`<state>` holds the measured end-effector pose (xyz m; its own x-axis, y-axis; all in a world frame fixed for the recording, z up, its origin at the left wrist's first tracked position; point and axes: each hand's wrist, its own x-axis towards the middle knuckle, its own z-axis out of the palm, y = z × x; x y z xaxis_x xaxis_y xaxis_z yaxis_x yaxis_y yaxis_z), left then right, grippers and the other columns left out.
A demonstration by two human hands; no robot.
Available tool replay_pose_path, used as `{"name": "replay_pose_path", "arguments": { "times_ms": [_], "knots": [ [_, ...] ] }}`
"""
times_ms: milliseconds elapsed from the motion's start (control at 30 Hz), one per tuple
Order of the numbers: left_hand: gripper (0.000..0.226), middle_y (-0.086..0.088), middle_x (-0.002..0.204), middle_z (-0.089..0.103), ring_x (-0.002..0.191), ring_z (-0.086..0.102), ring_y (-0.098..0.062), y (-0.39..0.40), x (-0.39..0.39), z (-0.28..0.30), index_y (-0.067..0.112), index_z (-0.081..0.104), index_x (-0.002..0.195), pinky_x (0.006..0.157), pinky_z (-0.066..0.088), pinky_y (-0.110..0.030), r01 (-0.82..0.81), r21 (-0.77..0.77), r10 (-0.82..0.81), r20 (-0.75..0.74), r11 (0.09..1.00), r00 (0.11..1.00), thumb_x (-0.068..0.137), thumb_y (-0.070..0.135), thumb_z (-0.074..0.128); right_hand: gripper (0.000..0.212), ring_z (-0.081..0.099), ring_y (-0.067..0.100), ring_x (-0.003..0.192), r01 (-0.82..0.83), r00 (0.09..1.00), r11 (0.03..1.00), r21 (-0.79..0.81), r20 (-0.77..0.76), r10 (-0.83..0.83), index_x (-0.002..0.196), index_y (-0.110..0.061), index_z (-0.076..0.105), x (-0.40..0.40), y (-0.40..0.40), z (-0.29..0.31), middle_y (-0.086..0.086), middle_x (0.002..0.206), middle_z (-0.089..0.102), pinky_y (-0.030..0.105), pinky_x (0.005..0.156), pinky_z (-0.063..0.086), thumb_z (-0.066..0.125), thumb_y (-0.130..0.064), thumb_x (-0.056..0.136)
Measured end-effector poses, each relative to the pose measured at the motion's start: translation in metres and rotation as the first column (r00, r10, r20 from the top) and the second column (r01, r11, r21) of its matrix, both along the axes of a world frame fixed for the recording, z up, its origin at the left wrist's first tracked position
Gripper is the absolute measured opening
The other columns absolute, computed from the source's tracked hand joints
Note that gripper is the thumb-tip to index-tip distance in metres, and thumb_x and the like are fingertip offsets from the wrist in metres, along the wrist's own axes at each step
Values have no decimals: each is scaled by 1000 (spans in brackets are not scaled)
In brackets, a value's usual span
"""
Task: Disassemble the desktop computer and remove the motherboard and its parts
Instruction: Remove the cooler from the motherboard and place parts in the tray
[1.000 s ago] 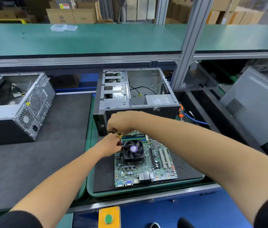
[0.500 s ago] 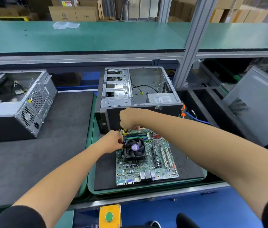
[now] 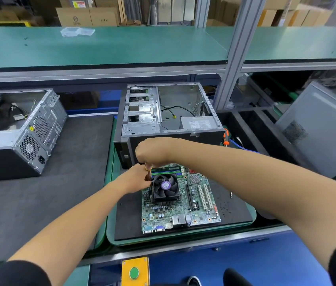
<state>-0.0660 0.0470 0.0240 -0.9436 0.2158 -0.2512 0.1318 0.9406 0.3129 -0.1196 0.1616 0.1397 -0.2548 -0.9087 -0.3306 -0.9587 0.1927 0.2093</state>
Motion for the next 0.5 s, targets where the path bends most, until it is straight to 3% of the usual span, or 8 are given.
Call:
{"name": "replay_pose_path", "arguments": {
  "times_ms": [100,167,267,333,433,500],
  "knots": [
    [24,3,67,45,68,47,-18,0,3,-2,7,50,72,59,34,-29,-26,-13,26,4,1000,1000,90,22,57,26,60,26,74,115,986,990,-77,132,-104,65,-10,60,-3,0,0,1,67,56,22,49,27,69,-21,86],
    [33,3,64,41,57,40,-13,0,4,-3,13,43,61,50,27,-26,-59,10,59,1,998,998,90,21,57,27,62,23,74,268,939,957,-108,253,-234,72,-7,64,-2,1,0,3,73,64,22,52,36,67,-29,88],
    [35,-3,62,47,54,41,-16,0,4,-2,12,42,57,47,27,-24,-90,61,90,10,994,996,87,18,60,51,70,28,61,552,753,833,-35,450,-480,74,2,57,-2,1,0,16,60,67,28,59,52,42,-39,99],
    [30,-9,67,57,57,47,-19,0,3,-2,11,50,59,52,35,-26,-110,91,109,16,990,994,86,18,62,47,67,27,48,668,633,742,54,482,-605,72,0,48,-5,-2,0,16,50,64,29,57,54,34,-34,102],
    [21,-7,72,65,62,55,-19,0,4,-3,14,58,65,58,40,-25,-102,116,100,19,988,995,86,16,62,33,60,17,39,615,717,784,88,351,-602,69,-5,52,-6,-1,5,9,50,64,24,47,48,42,-17,98],
    [21,-5,67,63,61,56,-17,-2,5,-4,14,59,64,56,38,-23,-91,131,90,17,987,996,85,16,62,35,62,18,44,491,814,864,110,296,-500,63,-6,52,-4,-3,5,4,44,62,26,53,51,45,-14,96]
  ]
}}
